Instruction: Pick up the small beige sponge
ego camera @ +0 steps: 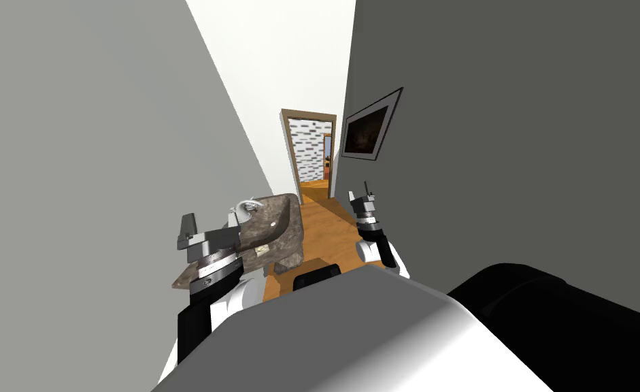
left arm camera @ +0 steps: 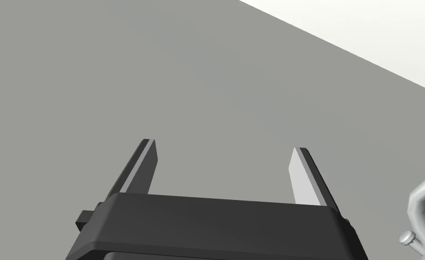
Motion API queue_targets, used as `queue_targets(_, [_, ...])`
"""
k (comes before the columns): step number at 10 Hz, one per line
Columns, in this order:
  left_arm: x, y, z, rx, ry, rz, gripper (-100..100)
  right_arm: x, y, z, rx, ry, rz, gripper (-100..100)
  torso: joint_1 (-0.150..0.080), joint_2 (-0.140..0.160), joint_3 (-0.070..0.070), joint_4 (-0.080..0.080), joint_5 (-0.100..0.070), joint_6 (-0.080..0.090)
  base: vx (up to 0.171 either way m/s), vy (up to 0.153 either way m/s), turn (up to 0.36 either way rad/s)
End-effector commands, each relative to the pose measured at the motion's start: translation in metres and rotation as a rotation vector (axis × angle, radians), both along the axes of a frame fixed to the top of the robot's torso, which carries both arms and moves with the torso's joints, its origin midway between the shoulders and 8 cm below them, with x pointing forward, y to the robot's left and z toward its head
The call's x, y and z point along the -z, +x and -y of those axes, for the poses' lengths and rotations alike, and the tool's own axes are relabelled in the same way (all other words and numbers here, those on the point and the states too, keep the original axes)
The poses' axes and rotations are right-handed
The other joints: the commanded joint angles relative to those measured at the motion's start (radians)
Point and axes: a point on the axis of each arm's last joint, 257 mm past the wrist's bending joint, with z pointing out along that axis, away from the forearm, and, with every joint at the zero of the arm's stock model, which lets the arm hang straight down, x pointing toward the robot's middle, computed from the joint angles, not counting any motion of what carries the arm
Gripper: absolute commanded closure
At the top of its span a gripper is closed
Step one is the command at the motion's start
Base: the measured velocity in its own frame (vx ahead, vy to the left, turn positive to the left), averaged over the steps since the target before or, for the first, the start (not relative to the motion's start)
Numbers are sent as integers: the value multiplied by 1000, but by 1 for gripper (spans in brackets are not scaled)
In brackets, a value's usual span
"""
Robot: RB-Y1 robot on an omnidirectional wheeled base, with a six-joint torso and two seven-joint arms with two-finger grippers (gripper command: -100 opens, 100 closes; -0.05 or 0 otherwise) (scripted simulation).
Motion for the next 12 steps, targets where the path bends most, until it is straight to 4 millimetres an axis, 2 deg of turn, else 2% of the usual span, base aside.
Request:
queue_targets(1, [0,3,4,20,29,-13,-100,0,0,0,0,0,0,0,0,0,0,0,0,0,-17,-5,-26])
queue_targets(6, [1,20,11,85,102,-94,-100,0,0,0,0,0,0,0,-2,5,3,1,-1,0,-64,-37,-64])
queue_targets(9, [2,31,11,112,120,-153,-100,0,0,0,0,0,0,0,-6,7,4,1,-1,0,-91,-86,-97])
queue_targets(12, [8,38,9,119,120,-199,-100,0,0,0,0,0,0,0,-2,5,3,1,0,0,-59,-28,-51])
